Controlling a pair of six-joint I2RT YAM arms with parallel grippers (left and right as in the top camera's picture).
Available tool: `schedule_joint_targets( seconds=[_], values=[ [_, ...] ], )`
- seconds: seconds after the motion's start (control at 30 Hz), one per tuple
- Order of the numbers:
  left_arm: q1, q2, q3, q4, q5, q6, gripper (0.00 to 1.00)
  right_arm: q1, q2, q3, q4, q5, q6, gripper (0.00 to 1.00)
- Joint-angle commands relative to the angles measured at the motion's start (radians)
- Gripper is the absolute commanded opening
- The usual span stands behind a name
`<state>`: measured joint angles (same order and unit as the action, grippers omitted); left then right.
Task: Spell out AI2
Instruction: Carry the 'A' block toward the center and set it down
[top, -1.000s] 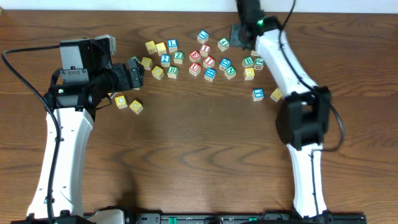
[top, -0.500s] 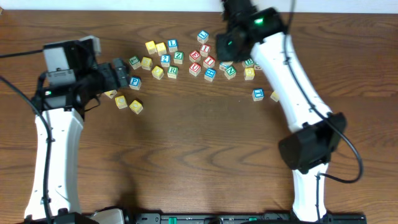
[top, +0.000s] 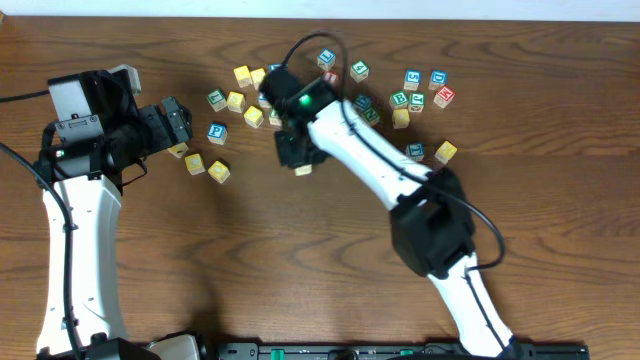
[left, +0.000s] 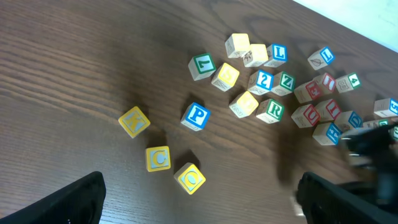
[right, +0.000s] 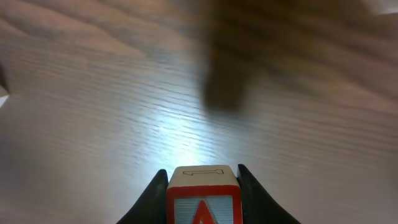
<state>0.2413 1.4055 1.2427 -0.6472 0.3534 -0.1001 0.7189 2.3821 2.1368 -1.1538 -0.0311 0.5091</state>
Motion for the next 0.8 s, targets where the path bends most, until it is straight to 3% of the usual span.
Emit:
schedule_joint_targets(
  seconds=[0.0, 0.2, 0.5, 0.77],
  values=[
    [0.002, 0.006, 0.024, 0.0, -0.006, 0.013, 0.97, 0.031, 0.022, -0.002, 0.046, 0.01, 0.063, 0.19],
    [0.002, 0.006, 0.024, -0.004, -0.006, 0.013, 0.98, 0.079, 0.039, -0.003, 0.103, 0.127, 0.145, 0.24],
    [0.003, 0.006, 0.024, -0.008, -0.006, 0.013, 0.97, 0.124, 0.042, -0.015, 0.1, 0.267, 0.279, 0.18],
    [0.003, 0.006, 0.024, -0.019, -0.006, 0.013, 0.98, 0.142, 0.042, -0.09, 0.175, 0.331, 0.36, 0.3]
  ],
)
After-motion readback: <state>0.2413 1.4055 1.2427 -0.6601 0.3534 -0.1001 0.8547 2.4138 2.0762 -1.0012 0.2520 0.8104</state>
